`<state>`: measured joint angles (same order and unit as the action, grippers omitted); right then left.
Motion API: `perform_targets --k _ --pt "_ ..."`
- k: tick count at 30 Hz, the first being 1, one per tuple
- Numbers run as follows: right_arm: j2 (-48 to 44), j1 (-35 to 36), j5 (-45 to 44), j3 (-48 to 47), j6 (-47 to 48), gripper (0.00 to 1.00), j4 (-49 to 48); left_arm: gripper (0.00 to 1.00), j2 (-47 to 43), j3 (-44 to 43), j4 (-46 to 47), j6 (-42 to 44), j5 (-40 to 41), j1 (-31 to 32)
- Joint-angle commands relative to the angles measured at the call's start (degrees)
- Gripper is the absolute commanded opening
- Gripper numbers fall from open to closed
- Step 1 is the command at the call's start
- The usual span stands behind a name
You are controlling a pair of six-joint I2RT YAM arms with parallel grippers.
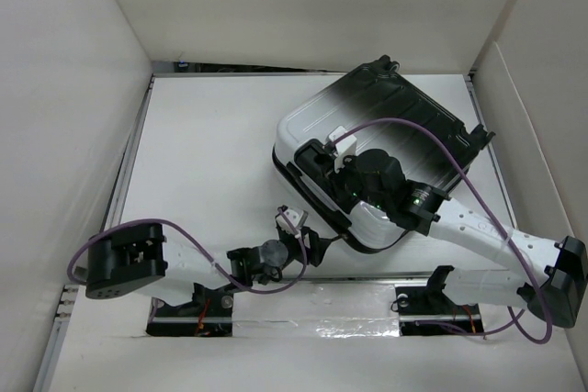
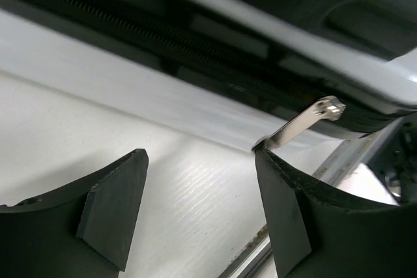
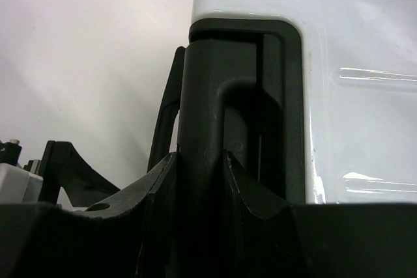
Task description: Pack the luggage
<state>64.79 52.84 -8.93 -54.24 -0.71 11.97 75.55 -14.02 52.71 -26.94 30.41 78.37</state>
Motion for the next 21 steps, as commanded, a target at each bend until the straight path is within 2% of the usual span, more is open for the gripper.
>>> perform_targets --k 1,9,17,21 --pt "-0.1 -1.2 -1.4 1.6 1.6 0.00 6.3 0.65 -2.8 -0.6 4.2 2.9 -1.9 -0.1" --pt "0.4 -1.8 -1.3 2.0 1.7 0.00 6.1 0.60 -5.1 -1.1 4.1 5.7 -9.5 -0.1" --pt "0.2 -1.8 -0.7 2.0 1.5 0.00 5.9 0.58 -0.1 -5.9 5.2 8.6 -13.4 -1.3" --pt "0.0 -1.8 -0.4 2.4 1.4 0.00 5.8 0.50 2.3 -7.0 7.1 9.3 -14.6 -2.6"
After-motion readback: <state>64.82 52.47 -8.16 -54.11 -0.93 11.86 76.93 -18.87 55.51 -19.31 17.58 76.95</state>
